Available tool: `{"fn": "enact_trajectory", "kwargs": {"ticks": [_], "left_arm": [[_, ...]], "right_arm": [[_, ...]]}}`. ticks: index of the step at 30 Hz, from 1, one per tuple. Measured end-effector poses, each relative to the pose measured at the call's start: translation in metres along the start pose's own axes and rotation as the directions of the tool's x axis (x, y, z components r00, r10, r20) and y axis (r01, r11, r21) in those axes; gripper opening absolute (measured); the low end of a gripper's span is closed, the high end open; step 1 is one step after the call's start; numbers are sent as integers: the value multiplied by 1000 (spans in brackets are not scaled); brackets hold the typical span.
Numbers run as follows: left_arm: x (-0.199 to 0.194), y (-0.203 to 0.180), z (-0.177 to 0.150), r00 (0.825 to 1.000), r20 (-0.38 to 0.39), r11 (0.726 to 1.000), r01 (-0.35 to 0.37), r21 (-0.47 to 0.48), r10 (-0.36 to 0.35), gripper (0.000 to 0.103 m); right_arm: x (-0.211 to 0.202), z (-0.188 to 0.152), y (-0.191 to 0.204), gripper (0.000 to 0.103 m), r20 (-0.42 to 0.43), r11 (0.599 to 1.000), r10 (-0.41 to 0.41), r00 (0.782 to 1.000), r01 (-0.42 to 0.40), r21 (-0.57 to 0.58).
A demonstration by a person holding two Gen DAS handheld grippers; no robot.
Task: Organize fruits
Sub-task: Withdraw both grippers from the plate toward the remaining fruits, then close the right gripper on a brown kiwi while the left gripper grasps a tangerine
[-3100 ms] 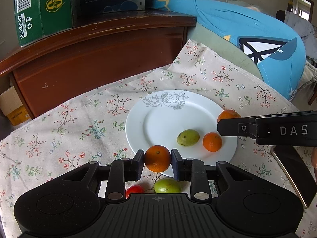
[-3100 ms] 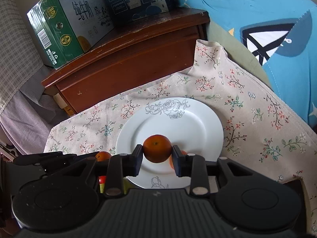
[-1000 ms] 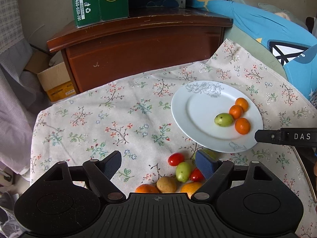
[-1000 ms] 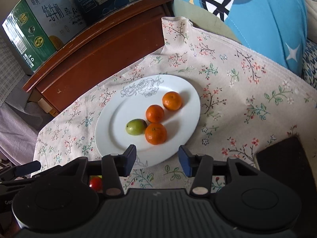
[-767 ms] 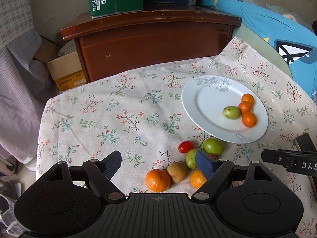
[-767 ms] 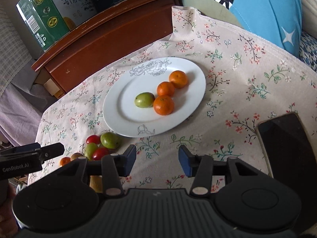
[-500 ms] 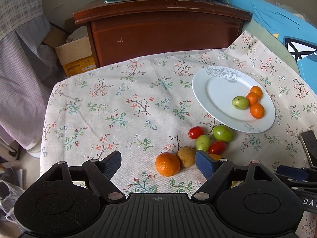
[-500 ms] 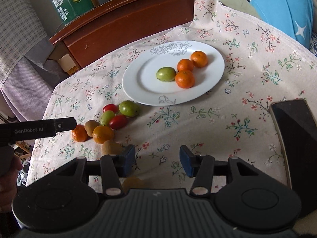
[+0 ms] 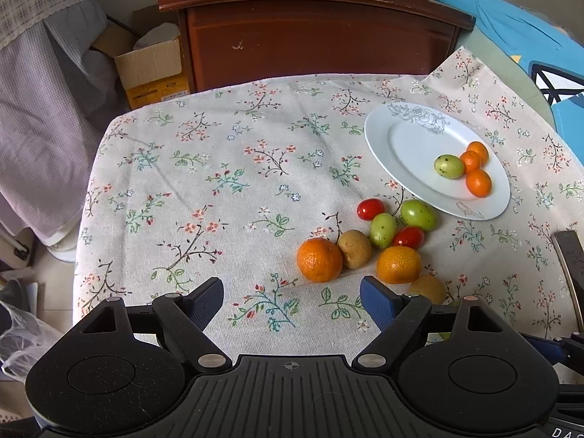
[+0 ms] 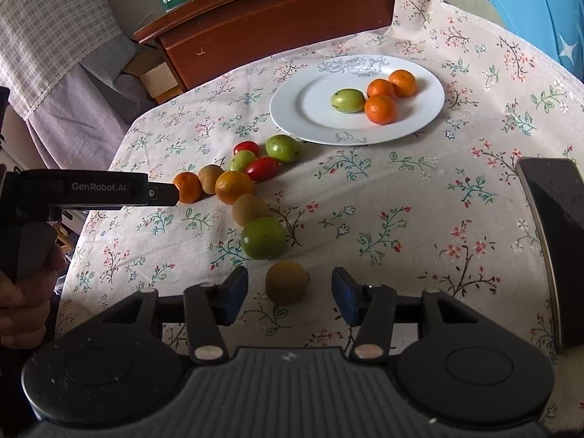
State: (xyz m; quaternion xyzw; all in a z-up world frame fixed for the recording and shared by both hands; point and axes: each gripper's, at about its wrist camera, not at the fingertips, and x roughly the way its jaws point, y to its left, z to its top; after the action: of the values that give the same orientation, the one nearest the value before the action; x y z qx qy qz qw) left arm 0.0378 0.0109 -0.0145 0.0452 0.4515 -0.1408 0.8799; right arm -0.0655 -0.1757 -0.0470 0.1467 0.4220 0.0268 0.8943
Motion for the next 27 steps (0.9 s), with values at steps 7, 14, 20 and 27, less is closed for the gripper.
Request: {"fn": "enact_trajectory", "kwargs": {"ticks": [7,14,20,27], "left_arm": [[-3,8,-7,1000,-5,1000,-21,1,21,84],[-7,13,-8,1000,10,1000,-9,-6,9,84],[-1,9,-7,999,40,1000,3,14,-3,84],[14,3,-2,997,77,999,4,33,-7,82]], "right_arm": [[-7,-9,5,52,-4,1000,16,1000,-16,-17],[-2,-12,13,52,-3,998,9,1000,-10,-67],[4,-11,9,48,11,998,-16,1000,16,-59],[7,-9,10,33,39,996,-38,999,41,-78]]}}
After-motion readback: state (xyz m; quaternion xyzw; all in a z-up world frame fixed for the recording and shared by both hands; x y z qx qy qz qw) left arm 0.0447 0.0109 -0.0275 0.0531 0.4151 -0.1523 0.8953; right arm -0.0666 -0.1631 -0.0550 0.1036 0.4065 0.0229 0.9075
